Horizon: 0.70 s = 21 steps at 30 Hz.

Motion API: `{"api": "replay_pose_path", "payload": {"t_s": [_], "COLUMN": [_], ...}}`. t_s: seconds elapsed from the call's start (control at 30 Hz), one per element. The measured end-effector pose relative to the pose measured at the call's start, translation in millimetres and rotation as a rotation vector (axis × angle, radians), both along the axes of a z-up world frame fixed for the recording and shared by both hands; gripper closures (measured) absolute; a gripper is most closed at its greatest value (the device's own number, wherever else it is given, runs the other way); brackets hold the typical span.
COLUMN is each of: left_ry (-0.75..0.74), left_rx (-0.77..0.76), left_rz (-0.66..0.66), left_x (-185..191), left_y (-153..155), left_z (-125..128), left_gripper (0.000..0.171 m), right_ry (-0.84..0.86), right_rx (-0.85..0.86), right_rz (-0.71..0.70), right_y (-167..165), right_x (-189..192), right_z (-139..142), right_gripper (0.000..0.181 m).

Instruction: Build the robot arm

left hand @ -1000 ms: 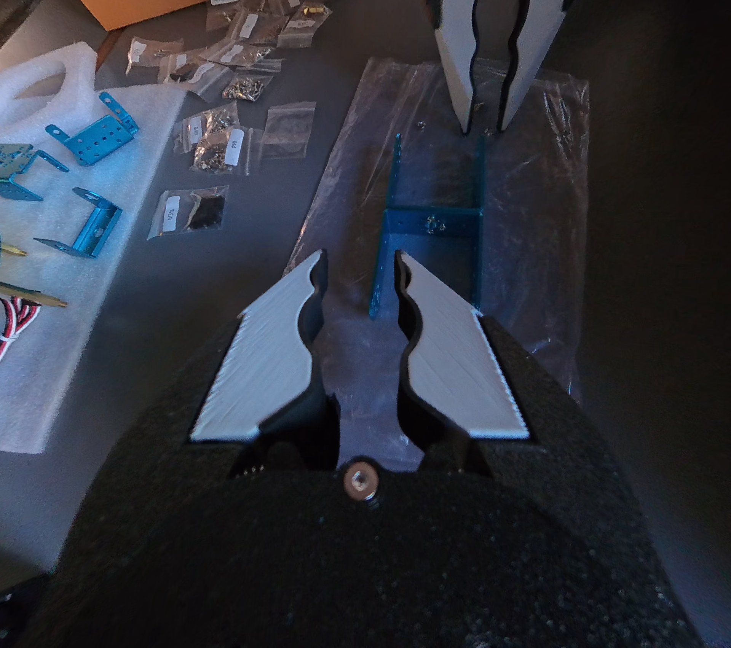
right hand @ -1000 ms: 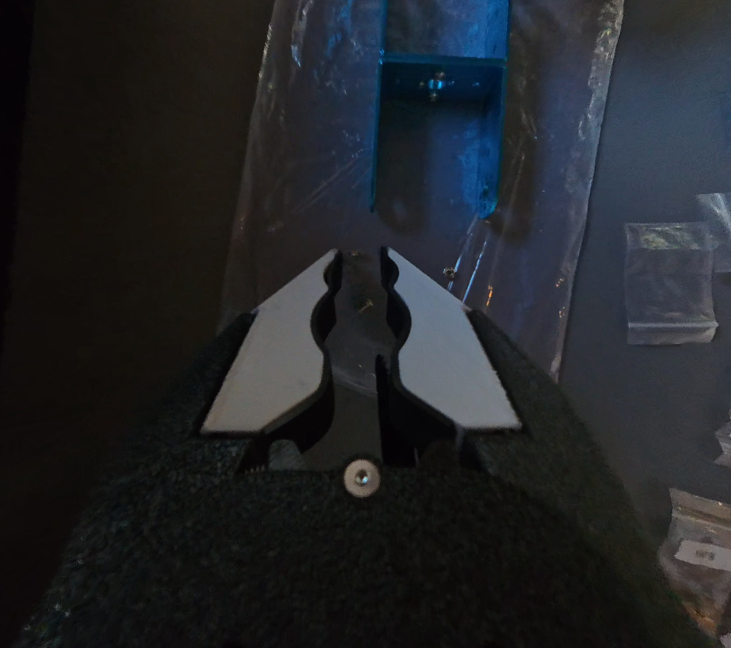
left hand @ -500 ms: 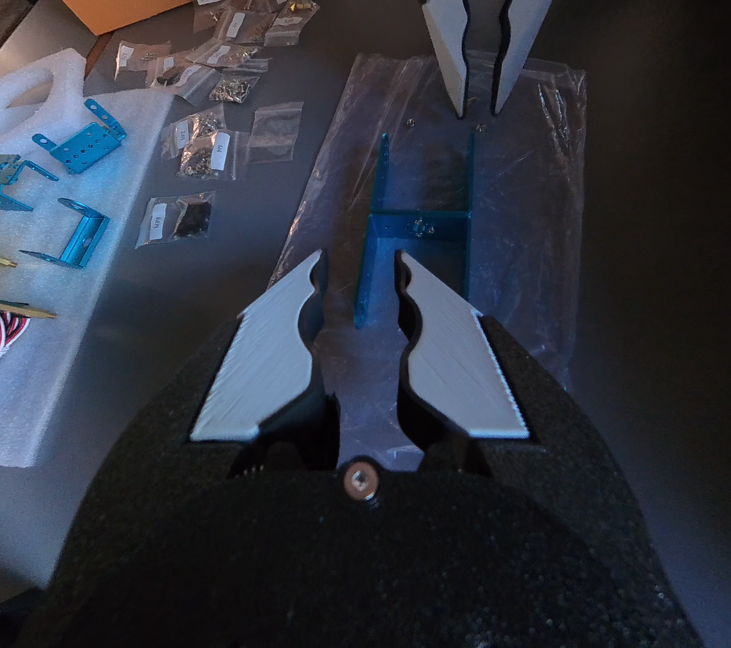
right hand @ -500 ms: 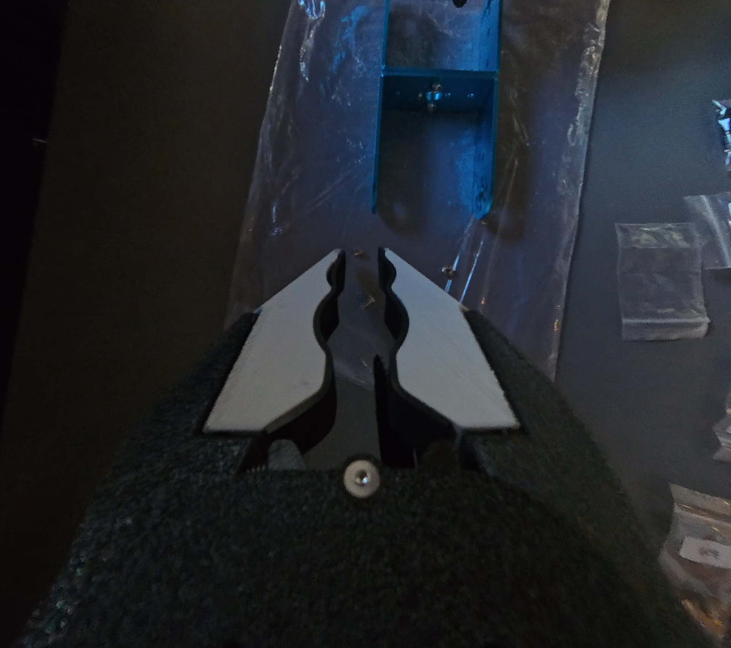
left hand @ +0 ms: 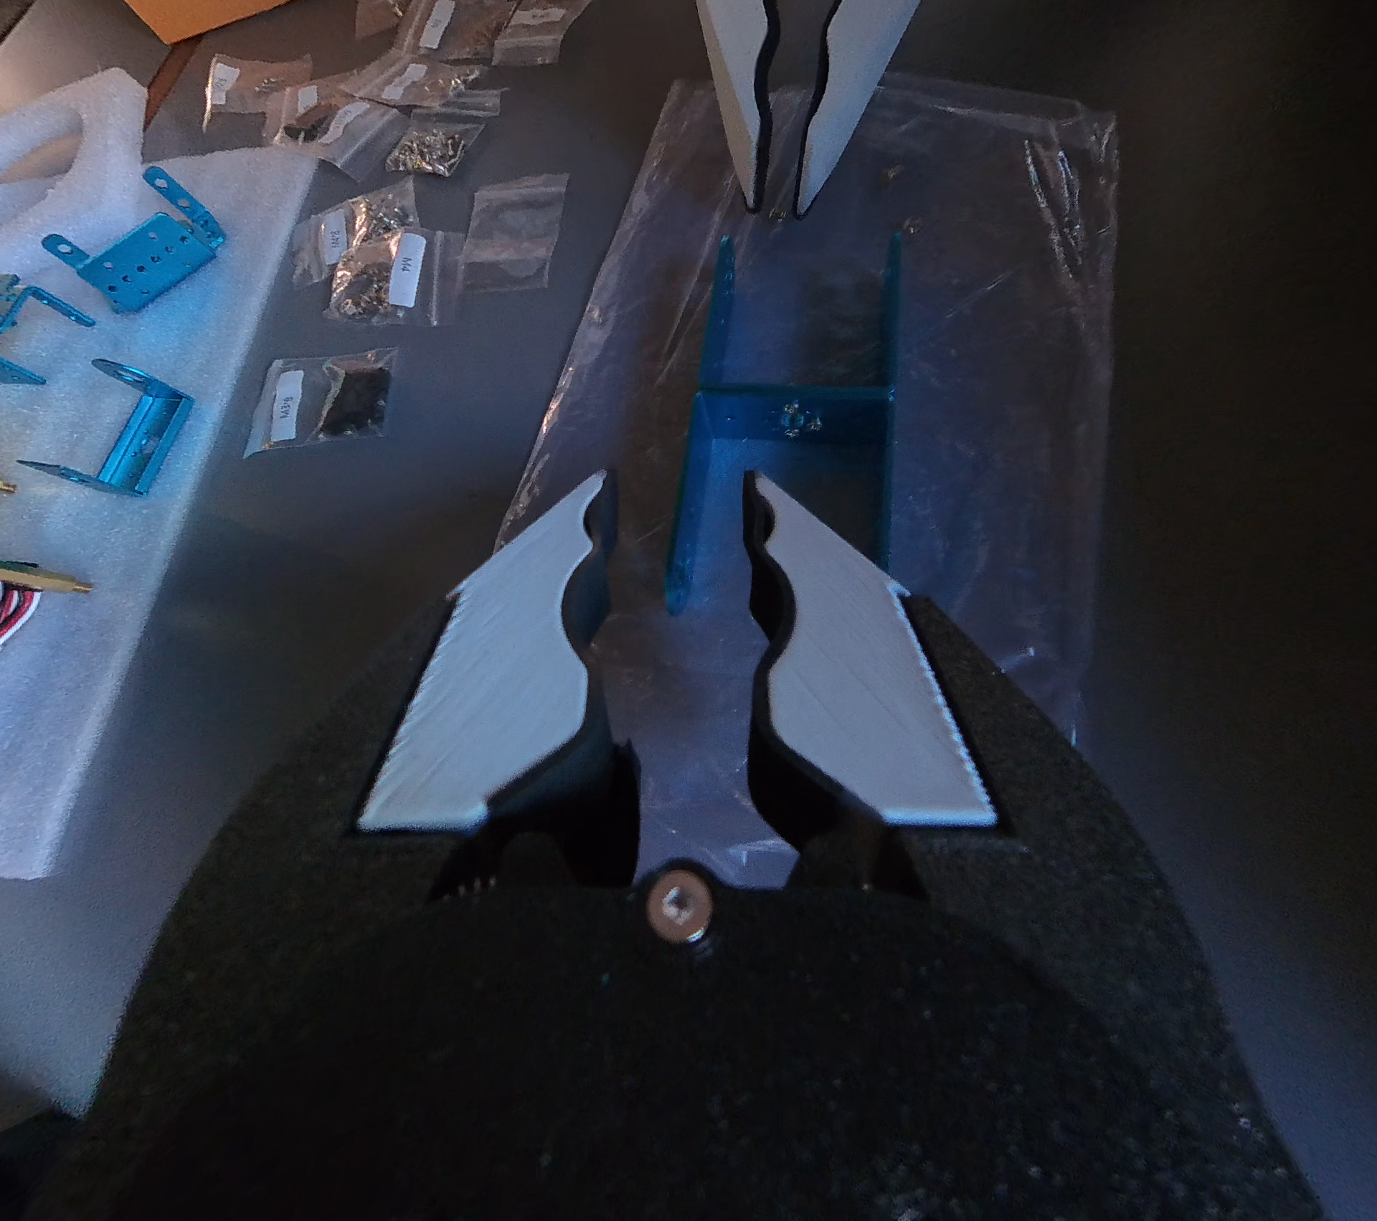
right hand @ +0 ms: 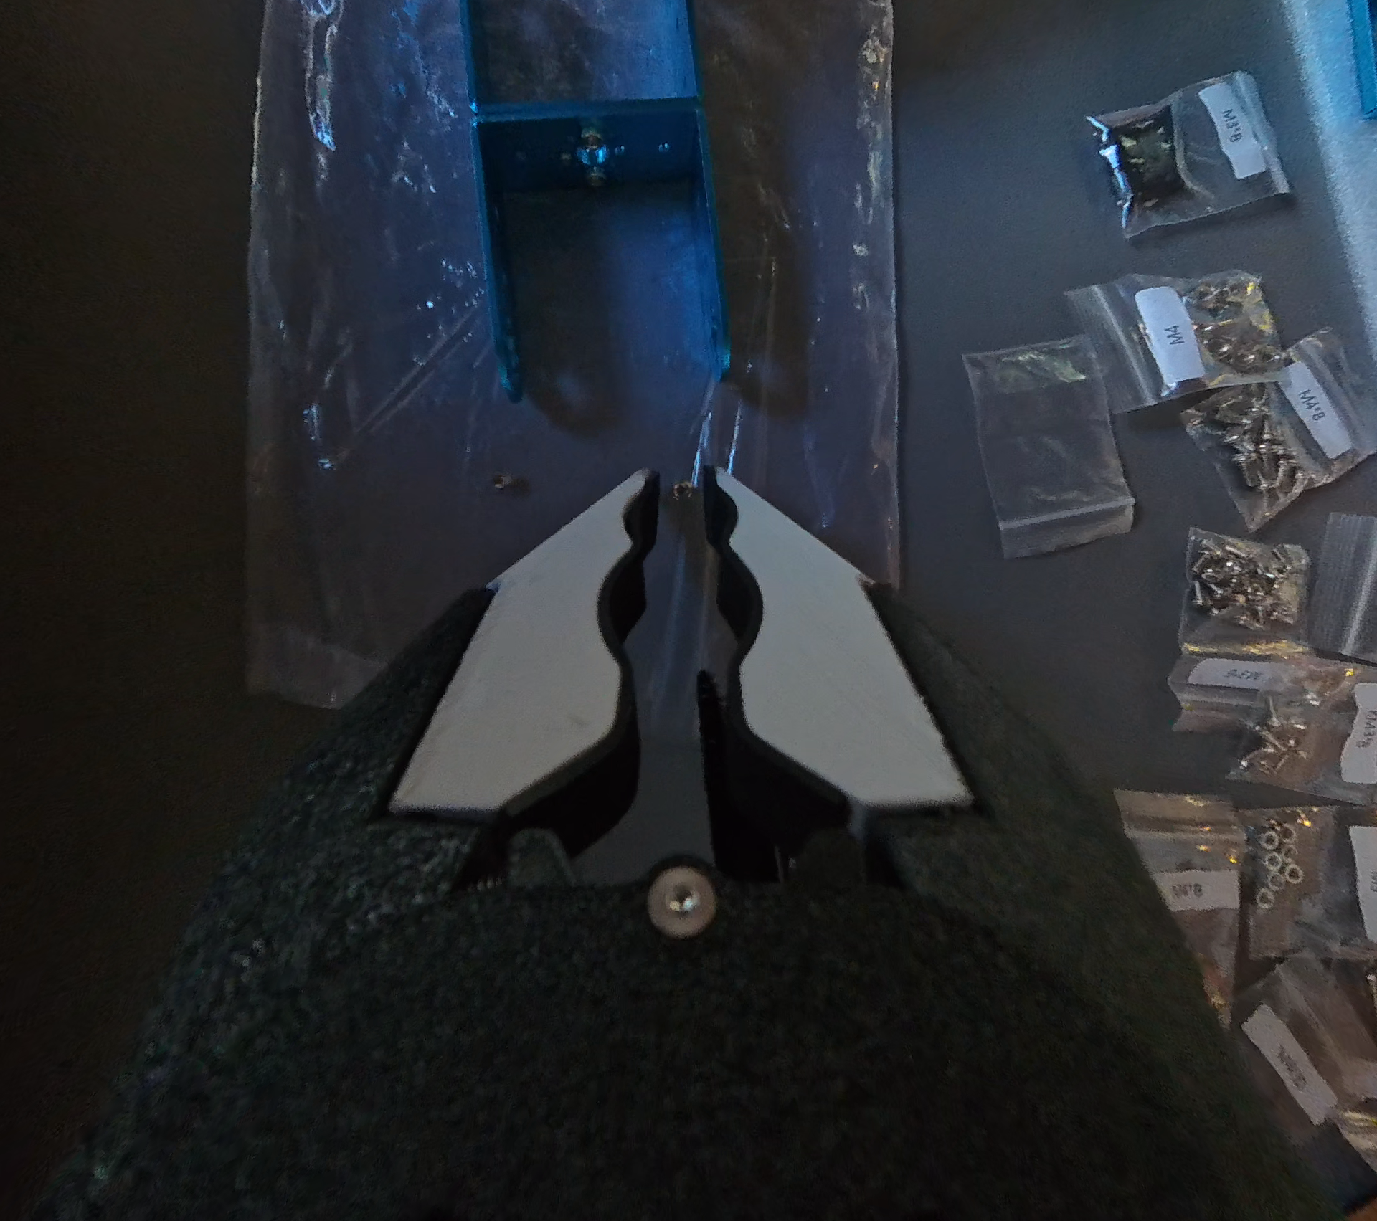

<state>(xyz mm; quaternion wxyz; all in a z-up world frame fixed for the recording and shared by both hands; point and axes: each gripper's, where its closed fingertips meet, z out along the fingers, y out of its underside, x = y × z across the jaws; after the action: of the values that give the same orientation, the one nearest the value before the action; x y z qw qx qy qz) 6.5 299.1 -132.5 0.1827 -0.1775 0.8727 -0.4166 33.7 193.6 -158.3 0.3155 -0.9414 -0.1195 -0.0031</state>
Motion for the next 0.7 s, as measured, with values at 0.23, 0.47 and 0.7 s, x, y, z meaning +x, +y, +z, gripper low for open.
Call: {"api": "replay_pose_path", "payload": {"t_s": [0.23, 0.47, 0.7], "left_ry": [0.026, 0.029, 0.029], "left_rx": [0.001, 0.003, 0.01], "left_rz": [-0.012, -0.013, -0.017], "left_x": [-1.9, -2.3, -3.6], "left_y": [-2.6, -3.7, -3.8], "left_z": [-7.5, -9.5, -9.7], "left_gripper": [0.139, 0.139, 0.139], "right_ry": [-0.002, -0.001, -0.122], "right_rx": [-0.104, -0.132, -0.392], "right_rz": [0.01, 0.035, 0.178], "right_y": [-1.0, -5.5, -7.9], "right_x": [-2.7, -4.2, 1.0], "right_z": [-4.5, -4.1, -5.7], "right_gripper": [0.176, 0.171, 0.175]}}
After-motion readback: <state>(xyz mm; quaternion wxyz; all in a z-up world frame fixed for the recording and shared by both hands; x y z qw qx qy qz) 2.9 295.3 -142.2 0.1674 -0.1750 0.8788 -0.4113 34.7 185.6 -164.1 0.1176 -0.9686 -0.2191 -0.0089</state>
